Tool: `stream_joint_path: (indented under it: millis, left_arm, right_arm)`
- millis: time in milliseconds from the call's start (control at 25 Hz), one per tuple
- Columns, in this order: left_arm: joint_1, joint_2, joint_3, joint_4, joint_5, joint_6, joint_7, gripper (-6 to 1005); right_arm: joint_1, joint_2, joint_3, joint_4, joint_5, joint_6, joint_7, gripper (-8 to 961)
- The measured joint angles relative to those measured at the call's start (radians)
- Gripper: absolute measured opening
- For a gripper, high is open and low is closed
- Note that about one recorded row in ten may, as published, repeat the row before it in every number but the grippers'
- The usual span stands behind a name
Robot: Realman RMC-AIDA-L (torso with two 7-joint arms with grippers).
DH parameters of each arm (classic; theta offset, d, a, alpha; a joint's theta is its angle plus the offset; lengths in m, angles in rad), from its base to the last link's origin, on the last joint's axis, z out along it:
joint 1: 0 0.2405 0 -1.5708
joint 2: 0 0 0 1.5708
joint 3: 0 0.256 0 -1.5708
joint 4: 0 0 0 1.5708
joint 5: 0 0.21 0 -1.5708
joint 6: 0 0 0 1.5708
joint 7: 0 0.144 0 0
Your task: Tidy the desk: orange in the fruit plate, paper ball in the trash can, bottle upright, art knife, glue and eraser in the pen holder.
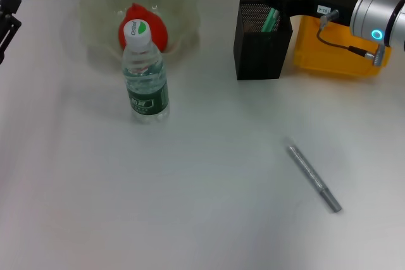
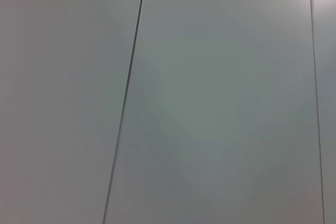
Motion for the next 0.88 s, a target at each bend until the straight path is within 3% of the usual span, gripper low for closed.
stream_joint_path:
  millis: [360, 560, 640, 760, 880]
  left_arm:
    - [-0.009, -0.004, 0.006, -0.001, 0.000, -0.001, -0.008, 804]
    - [-0.021, 0.001, 0.009, 0.006, 0.007, -0.014, -0.015, 804]
    - [-0.029, 0.004, 0.004, 0.009, 0.008, -0.035, -0.031, 804]
    - [-0.034, 0.004, 0.001, 0.009, 0.007, -0.065, -0.040, 804]
    - [-0.041, 0.004, 0.001, 0.009, 0.006, -0.113, -0.041, 804]
  right_arm:
    - [-0.031, -0.002, -0.043, -0.076, -0.007, -0.061, 0.103, 389]
    - [-0.133, -0.014, -0.299, -0.443, -0.057, -0.183, 0.502, 507]
    - [-0.159, -0.020, -0.371, -0.619, -0.145, -0.236, 0.696, 504]
    - [-0.142, -0.016, -0.402, -0.809, -0.344, -0.356, 0.964, 500]
    - [-0.070, -0.010, -0.440, -0.866, -0.557, -0.494, 1.175, 499]
